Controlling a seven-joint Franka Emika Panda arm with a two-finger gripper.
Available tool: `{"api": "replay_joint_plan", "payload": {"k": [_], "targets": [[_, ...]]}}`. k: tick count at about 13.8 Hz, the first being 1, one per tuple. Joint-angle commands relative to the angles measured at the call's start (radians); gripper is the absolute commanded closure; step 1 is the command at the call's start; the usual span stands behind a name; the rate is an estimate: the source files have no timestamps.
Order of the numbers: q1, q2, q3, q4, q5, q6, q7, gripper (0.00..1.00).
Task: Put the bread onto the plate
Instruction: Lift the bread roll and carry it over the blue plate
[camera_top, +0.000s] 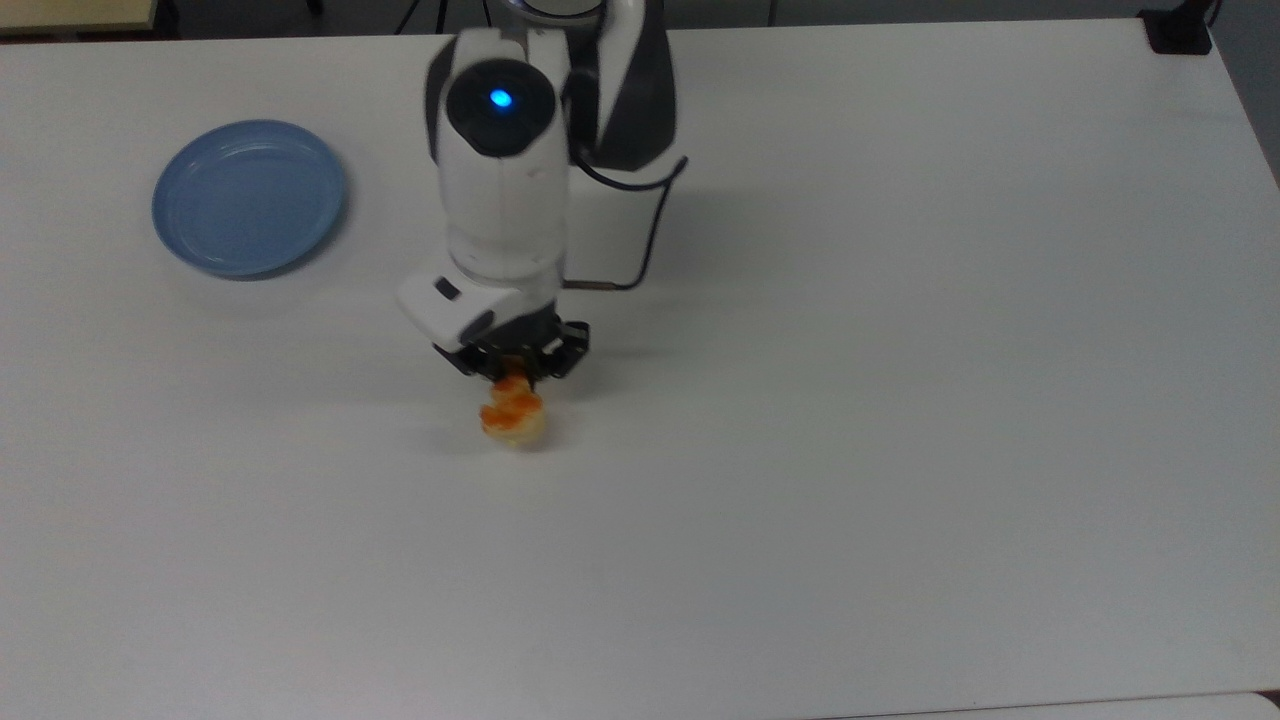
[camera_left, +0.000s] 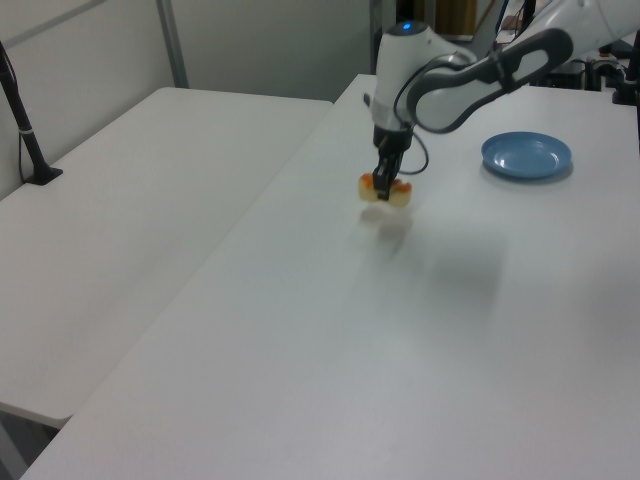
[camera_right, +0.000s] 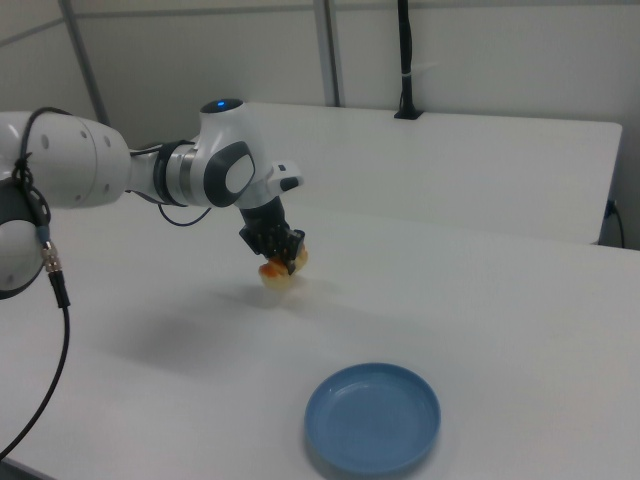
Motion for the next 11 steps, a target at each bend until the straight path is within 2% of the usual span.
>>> {"api": "replay_joint_plan", "payload": {"k": [1,4,6,9,11], "targets": [[-0.104,-0.237,0.001,-0.252,-0.012,-0.013,-0.162,0.72],[-0.225,-0.352,0.001,-0.386,-0.012,-0.012,-0.345,0.72],[-0.326,-0.392,0.001,-0.446,-0.014,-0.012,-0.497,0.72],[-0.464,-0.414,0.001,-0.486,-0.012,-0.007,-0.697,0.72],[-0.518,-0.399,0.001,-0.489,-0.014,0.004,-0.765,0.72]]}}
